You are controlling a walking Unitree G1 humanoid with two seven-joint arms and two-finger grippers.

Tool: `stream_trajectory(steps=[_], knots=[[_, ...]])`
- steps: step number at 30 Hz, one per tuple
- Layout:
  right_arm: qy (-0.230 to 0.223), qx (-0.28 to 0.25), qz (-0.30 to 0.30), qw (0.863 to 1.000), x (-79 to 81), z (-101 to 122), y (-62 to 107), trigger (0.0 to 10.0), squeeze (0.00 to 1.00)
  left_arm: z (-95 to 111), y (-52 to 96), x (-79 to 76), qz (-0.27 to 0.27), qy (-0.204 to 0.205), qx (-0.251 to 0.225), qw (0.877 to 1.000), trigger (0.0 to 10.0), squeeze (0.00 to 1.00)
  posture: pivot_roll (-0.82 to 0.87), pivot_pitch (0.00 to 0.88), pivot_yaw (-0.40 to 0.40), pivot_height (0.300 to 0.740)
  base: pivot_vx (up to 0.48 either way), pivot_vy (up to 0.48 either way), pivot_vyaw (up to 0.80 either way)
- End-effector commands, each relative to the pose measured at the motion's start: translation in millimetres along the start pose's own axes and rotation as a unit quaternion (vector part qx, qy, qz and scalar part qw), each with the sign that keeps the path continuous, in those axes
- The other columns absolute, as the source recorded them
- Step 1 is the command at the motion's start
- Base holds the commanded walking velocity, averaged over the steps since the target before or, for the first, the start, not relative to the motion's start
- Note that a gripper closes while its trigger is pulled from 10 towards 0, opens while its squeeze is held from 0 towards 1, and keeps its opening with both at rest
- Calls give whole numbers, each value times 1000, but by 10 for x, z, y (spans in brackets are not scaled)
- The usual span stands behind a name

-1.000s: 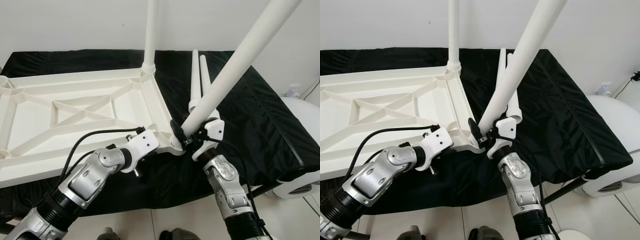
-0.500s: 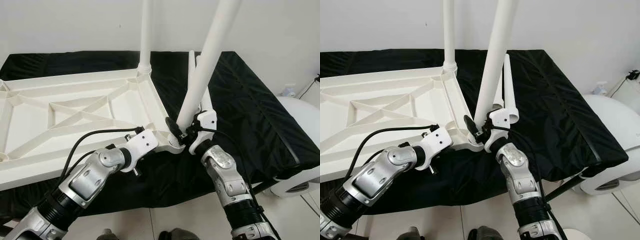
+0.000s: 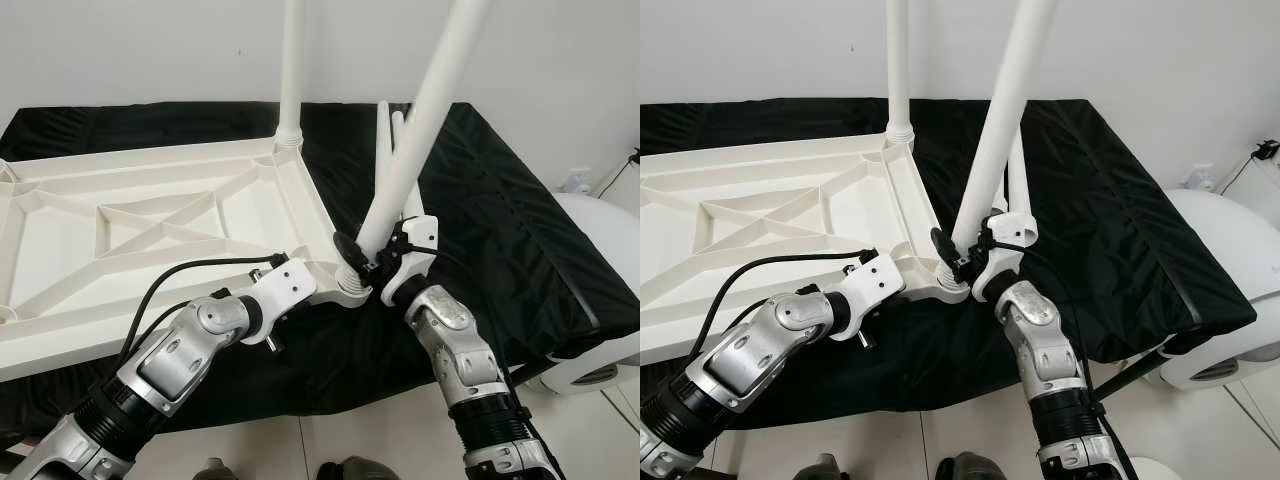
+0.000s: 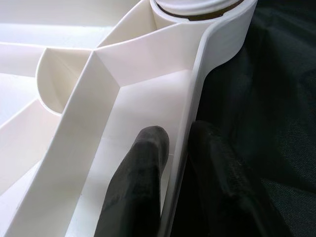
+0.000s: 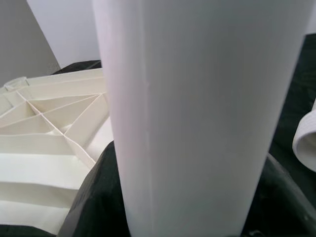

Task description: Building children table

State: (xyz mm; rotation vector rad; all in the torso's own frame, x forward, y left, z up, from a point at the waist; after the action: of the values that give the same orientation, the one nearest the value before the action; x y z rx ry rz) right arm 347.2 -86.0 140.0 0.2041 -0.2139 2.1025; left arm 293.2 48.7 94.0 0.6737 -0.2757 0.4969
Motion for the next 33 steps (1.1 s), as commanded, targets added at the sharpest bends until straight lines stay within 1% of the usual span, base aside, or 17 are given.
stream_trajectory(steps=[1, 6, 7, 10, 12, 13, 14, 15, 16, 17, 21, 24, 27, 33], knots=[[-12, 49, -53, 997, -245, -227, 105, 10000, 0, 133, 28, -58, -42, -24, -23, 999, 10000, 0, 22, 20, -59, 740, 0, 0, 0], [5, 50, -63, 997, -282, -228, 110, 10000, 0, 138, 27, -54, -41, -23, -23, 999, 10000, 0, 24, 21, -59, 740, 0, 0, 0], [16, 49, -64, 997, -292, -222, 112, 10000, 0, 139, 28, -53, -40, -23, -23, 999, 10000, 0, 23, 21, -58, 740, 0, 0, 0], [20, 48, -66, 996, -295, -211, 112, 10000, 0, 137, 29, -54, -41, -23, -23, 999, 10000, 0, 23, 21, -58, 740, 0, 0, 0], [49, 44, -62, 996, -284, -180, 107, 10000, 0, 137, 32, -55, -41, -23, -23, 999, 10000, 0, 21, 22, -56, 740, 0, 0, 0], [49, 44, -62, 996, -284, -180, 107, 10000, 0, 137, 32, -55, -41, -23, -23, 999, 10000, 0, 21, 22, -56, 740, 0, 0, 0], [75, 46, -49, 995, -236, -184, 105, 10000, 0, 138, 32, -55, -41, -23, -23, 999, 10000, 0, 21, 23, -57, 740, 0, 0, 0], [75, 46, -49, 995, -236, -184, 105, 10000, 0, 138, 32, -55, -41, -23, -23, 999, 10000, 0, 21, 23, -57, 740, 0, 0, 0], [93, 48, -39, 994, -199, -192, 105, 10000, 0, 138, 33, -54, -41, -23, -23, 999, 10000, 0, 21, 24, -58, 740, 0, 0, 0], [104, 51, -21, 993, -123, -218, 107, 10000, 0, 139, 34, -53, -40, -22, -24, 999, 10000, 0, 21, 25, -59, 740, 0, 0, 0], [106, 52, -18, 993, -106, -228, 109, 10000, 0, 139, 34, -52, -40, -23, -24, 999, 10000, 0, 21, 25, -59, 740, 0, 0, 0], [117, 59, 1, 991, -32, -277, 121, 10000, 0, 138, 38, -55, -40, -21, -24, 999, 10000, 0, 23, 28, -60, 740, 0, 0, 0], [117, 61, 1, 991, -29, -292, 130, 10000, 0, 137, 41, -55, -39, -21, -23, 999, 10000, 0, 23, 29, -60, 740, 0, 0, 0], [110, 48, -5, 993, -76, -328, 232, 10000, 0, 134, 52, -53, -38, -21, -23, 999, 10000, 0, 22, 33, -58, 740, 0, 0, 0]])
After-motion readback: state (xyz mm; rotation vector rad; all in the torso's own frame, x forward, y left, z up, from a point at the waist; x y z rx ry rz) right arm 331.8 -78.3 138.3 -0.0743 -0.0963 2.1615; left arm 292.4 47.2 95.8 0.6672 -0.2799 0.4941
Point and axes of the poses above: a point about 5 cm out from each wrist's last joint towards the gripper, its own y axis pointing back from the gripper into the wrist, its own z axis along the axis of the wrist's last joint, x = y × z, the point moved 5 cm from there along -y, pointing out of the wrist towards the gripper, and after that the axes turned 8 degrees about -y, right-handed, at the moved point
